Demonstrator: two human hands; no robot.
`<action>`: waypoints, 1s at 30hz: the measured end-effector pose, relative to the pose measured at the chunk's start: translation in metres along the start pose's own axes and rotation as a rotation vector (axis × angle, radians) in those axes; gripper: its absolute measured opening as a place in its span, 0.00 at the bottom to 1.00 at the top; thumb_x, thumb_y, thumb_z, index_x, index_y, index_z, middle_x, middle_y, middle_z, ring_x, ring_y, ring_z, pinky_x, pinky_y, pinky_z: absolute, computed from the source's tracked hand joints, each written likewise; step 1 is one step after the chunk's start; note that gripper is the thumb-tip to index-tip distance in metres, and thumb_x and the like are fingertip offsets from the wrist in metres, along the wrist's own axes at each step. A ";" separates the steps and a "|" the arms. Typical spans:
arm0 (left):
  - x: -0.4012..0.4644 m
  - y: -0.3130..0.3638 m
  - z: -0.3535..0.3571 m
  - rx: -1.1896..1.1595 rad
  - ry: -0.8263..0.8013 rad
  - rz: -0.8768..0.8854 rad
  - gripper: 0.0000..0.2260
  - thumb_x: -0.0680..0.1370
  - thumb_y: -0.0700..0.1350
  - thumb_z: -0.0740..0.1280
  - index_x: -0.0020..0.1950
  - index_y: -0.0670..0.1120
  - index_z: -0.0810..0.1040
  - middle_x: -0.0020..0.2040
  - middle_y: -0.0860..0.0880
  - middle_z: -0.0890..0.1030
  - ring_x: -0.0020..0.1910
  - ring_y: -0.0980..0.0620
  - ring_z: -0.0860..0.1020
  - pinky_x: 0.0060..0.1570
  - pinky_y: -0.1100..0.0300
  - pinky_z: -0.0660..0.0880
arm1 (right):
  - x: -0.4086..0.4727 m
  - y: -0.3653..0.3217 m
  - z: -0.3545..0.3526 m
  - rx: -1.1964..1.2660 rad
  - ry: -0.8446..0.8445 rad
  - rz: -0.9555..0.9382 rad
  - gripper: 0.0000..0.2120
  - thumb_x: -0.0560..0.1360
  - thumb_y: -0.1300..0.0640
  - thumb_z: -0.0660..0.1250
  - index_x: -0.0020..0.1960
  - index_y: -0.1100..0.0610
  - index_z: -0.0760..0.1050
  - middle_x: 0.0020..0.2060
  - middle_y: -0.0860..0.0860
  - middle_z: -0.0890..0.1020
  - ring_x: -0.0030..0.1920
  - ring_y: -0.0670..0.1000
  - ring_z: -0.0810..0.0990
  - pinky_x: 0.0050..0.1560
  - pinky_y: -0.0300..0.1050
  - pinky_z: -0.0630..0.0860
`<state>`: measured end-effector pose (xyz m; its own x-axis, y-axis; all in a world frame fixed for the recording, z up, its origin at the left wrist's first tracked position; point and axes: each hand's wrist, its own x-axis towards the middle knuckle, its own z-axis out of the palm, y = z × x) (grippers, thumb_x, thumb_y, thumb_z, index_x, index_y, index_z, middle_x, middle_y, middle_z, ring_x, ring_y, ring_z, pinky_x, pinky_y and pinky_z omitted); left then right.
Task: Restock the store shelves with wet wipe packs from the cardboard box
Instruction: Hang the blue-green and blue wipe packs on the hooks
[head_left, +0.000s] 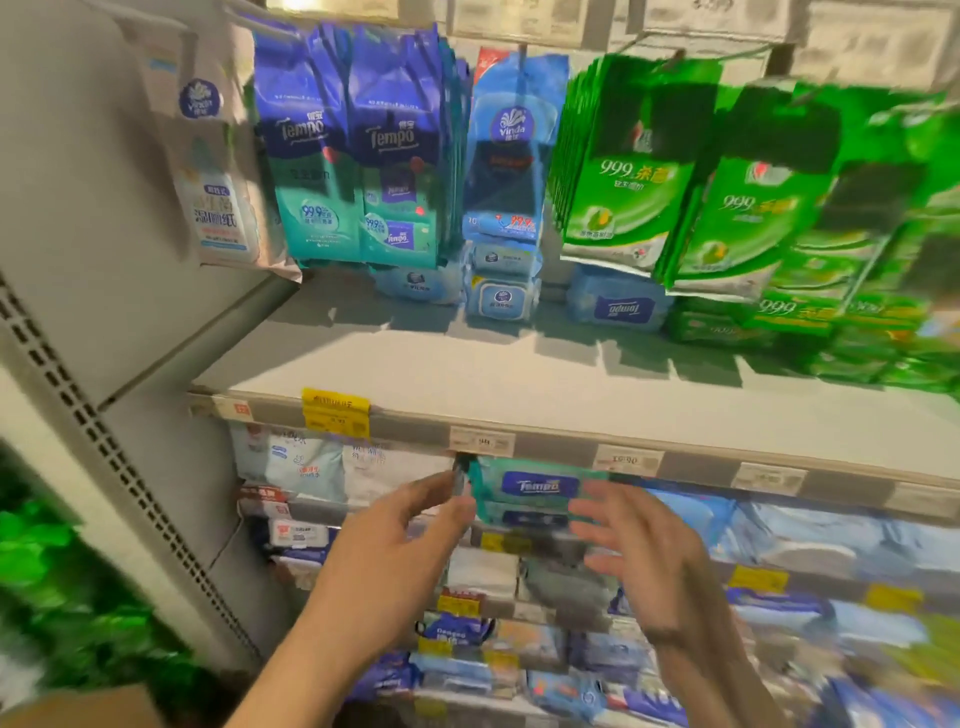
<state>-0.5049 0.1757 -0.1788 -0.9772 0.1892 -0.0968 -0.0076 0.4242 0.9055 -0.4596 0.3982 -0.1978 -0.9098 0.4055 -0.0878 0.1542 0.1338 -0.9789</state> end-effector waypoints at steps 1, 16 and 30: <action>-0.011 -0.002 0.002 0.027 -0.003 0.007 0.24 0.75 0.67 0.64 0.70 0.63 0.76 0.60 0.70 0.77 0.61 0.66 0.75 0.59 0.64 0.70 | -0.006 0.008 -0.002 -0.047 0.002 -0.004 0.11 0.85 0.49 0.59 0.57 0.44 0.81 0.50 0.40 0.87 0.54 0.44 0.85 0.56 0.48 0.80; -0.176 -0.101 -0.062 0.504 0.269 -0.334 0.46 0.66 0.82 0.44 0.82 0.64 0.51 0.82 0.62 0.50 0.83 0.52 0.45 0.80 0.46 0.50 | -0.106 0.018 0.076 -0.695 -0.548 -0.124 0.27 0.79 0.33 0.51 0.76 0.35 0.66 0.70 0.46 0.78 0.61 0.48 0.80 0.52 0.41 0.73; -0.372 -0.211 -0.203 0.259 0.641 -0.623 0.38 0.78 0.71 0.56 0.83 0.56 0.54 0.83 0.54 0.55 0.82 0.51 0.49 0.80 0.49 0.51 | -0.253 0.010 0.268 -0.825 -0.914 -0.419 0.26 0.82 0.39 0.56 0.80 0.39 0.61 0.79 0.43 0.63 0.79 0.46 0.62 0.76 0.43 0.59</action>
<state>-0.1828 -0.1641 -0.2498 -0.7443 -0.6313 -0.2179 -0.5978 0.4841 0.6390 -0.3314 0.0544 -0.2347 -0.8274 -0.5175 -0.2182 -0.3109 0.7456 -0.5894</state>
